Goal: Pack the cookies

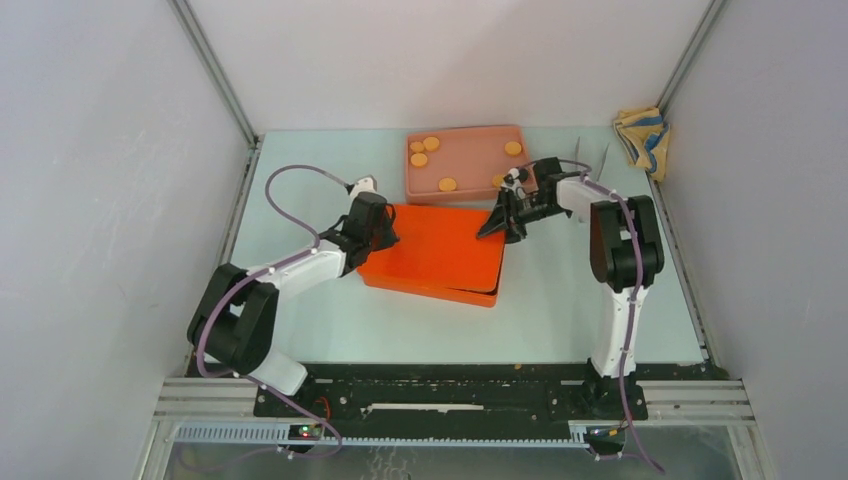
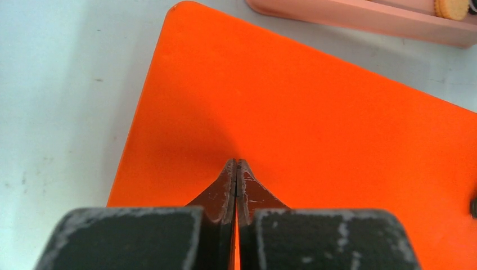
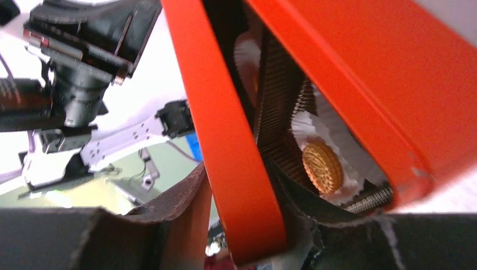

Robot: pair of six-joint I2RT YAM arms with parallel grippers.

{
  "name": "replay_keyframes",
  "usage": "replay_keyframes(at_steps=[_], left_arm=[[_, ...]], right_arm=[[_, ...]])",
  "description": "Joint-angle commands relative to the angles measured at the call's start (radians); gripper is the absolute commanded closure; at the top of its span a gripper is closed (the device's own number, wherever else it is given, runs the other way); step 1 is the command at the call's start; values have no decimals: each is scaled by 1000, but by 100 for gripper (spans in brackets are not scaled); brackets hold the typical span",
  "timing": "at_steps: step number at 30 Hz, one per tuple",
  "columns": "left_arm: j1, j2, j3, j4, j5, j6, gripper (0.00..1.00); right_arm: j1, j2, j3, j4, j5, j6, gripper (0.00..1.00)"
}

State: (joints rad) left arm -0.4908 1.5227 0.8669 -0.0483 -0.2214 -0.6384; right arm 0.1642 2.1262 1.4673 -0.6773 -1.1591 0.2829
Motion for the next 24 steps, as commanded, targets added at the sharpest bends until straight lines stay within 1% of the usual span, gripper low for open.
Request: replay_keyframes(at_steps=[1, 2, 4, 7, 12, 17, 21, 22, 24], left_arm=[[-22, 45, -61, -85, 86, -19, 100], [-22, 45, -60, -83, 88, -17, 100], [-22, 48, -59, -81, 93, -17, 100], [-23, 57, -57, -69, 110, -17, 100], [-28, 79, -52, -53, 134, -15, 100], [-32, 112, -34, -36, 168, -14, 100], [-38, 134, -17, -28, 184, -12, 100], [-40, 135, -15, -28, 189, -12, 100], [-40, 125, -8, -30, 205, -13, 100]], right_arm=[[-37, -156, 16, -21, 183, 79, 53], [-39, -173, 20, -32, 213, 81, 51], [-43, -211, 19, -44, 256, 90, 42], [-47, -247, 18, -60, 311, 106, 34], [-77, -325, -11, -80, 477, 145, 32], [-97, -382, -13, -156, 665, 155, 33], [-112, -445, -50, -158, 782, 180, 33], [-112, -453, -51, -163, 798, 180, 33], [-109, -453, -55, -175, 867, 174, 38]])
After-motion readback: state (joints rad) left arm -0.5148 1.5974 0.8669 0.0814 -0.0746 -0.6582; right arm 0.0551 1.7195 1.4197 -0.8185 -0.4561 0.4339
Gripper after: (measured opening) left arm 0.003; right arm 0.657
